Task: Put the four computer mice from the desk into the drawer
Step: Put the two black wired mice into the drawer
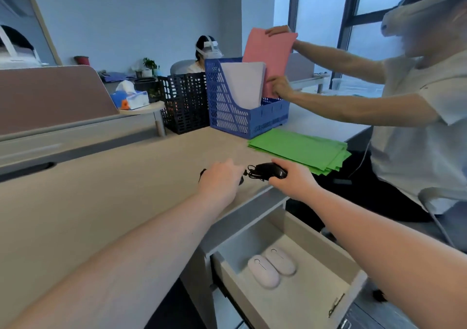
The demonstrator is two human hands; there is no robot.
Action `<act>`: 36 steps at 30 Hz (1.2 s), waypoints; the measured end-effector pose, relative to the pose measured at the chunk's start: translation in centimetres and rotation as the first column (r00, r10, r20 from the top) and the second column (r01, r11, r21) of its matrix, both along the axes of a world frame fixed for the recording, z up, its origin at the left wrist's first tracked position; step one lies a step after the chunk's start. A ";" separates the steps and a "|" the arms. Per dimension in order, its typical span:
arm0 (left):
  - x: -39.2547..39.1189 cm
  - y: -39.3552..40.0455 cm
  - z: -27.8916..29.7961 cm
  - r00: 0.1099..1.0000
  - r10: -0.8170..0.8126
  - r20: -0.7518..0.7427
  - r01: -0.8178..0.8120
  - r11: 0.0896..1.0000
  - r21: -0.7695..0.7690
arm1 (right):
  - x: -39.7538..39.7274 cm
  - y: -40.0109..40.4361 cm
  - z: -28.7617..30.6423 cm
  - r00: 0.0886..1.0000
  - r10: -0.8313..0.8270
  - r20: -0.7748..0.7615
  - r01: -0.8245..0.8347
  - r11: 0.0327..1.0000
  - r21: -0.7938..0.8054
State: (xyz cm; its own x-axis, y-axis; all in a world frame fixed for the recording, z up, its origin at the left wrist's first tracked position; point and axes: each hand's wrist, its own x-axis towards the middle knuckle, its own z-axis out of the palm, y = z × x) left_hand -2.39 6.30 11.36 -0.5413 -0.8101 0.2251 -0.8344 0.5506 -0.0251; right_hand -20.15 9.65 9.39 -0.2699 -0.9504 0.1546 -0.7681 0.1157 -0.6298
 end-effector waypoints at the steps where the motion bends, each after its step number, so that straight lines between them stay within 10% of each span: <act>1: -0.3 1.2 -0.1 1.000 -0.016 -0.005 0.015 1.000 -0.004 | -0.4 1.3 0.1 1.000 -0.012 0.003 0.012 1.000 -0.003; 13: -6.3 13.2 -9.2 0.989 -0.119 0.091 0.104 0.982 0.155 | -4.7 12.4 -8.8 0.999 -0.037 -0.026 0.042 0.972 0.232; 36: -10.3 12.4 -21.8 0.972 -0.107 0.207 -0.005 0.879 0.477 | -5.7 7.7 -18.4 0.923 0.320 -0.215 -0.109 0.752 0.650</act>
